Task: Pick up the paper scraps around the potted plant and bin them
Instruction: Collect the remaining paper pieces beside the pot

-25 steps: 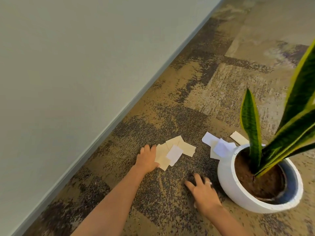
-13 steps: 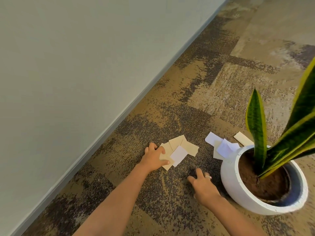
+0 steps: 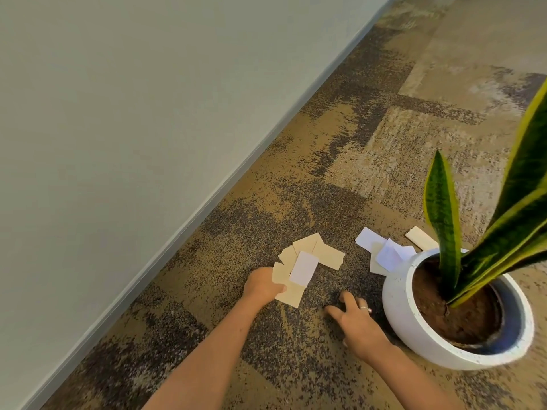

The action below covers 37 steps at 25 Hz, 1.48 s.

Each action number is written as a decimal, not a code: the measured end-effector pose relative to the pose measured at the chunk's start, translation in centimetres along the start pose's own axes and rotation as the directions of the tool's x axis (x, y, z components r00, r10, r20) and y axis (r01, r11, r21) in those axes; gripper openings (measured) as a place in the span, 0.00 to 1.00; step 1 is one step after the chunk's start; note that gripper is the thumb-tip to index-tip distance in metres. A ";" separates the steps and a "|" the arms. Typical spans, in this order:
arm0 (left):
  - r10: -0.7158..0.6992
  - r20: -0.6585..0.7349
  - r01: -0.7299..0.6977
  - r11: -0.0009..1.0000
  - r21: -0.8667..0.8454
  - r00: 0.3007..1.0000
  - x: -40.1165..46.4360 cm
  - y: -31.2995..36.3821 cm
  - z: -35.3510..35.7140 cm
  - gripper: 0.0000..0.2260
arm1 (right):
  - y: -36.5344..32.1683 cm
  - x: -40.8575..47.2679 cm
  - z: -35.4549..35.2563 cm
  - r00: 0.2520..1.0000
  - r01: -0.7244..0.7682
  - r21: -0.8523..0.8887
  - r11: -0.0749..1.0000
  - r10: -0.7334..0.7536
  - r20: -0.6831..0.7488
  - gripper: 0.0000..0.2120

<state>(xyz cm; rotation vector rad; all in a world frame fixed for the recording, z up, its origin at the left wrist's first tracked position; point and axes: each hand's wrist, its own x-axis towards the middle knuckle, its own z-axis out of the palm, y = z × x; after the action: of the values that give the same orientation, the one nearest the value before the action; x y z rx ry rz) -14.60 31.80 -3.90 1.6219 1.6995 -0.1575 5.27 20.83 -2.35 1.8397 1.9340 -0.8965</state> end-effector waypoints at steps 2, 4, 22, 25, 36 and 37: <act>-0.009 0.004 0.009 0.986 -0.164 1.000 -0.8 -1.0 -0.4 0.16 | 0.1 0.1 0.0 1.000 -0.003 0.000 1.000 0.003 0.006 0.33; -0.063 -0.007 0.060 0.970 -0.235 0.998 -1.6 -2.2 -1.1 0.17 | 0.0 0.4 -0.4 1.000 -0.009 0.010 1.000 0.008 0.021 0.27; 0.058 0.151 -0.030 0.983 -0.181 0.987 -4.1 -7.8 -1.6 0.17 | -3.1 11.2 -6.6 0.986 0.142 -0.335 0.931 -0.164 -0.039 0.41; 0.054 0.166 -0.021 0.981 -0.192 0.985 -3.9 -7.8 -1.7 0.17 | -3.7 11.6 -6.6 0.982 0.162 -0.322 0.933 -0.186 -0.044 0.40; 0.035 0.193 0.003 0.982 -0.190 0.981 -3.9 -7.8 -1.9 0.17 | -5.4 11.8 -6.4 0.988 0.034 -0.207 0.978 -0.064 -0.139 0.24; 0.035 0.199 0.003 0.981 -0.192 0.979 -3.8 -7.8 -2.0 0.17 | -5.3 11.8 -6.6 0.989 0.033 -0.201 0.979 -0.061 -0.133 0.22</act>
<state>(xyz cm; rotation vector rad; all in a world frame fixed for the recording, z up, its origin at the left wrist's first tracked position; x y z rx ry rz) -22.84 28.41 -3.45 1.4270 1.4987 -0.1410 0.00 34.24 -3.63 1.7878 2.0745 -0.5777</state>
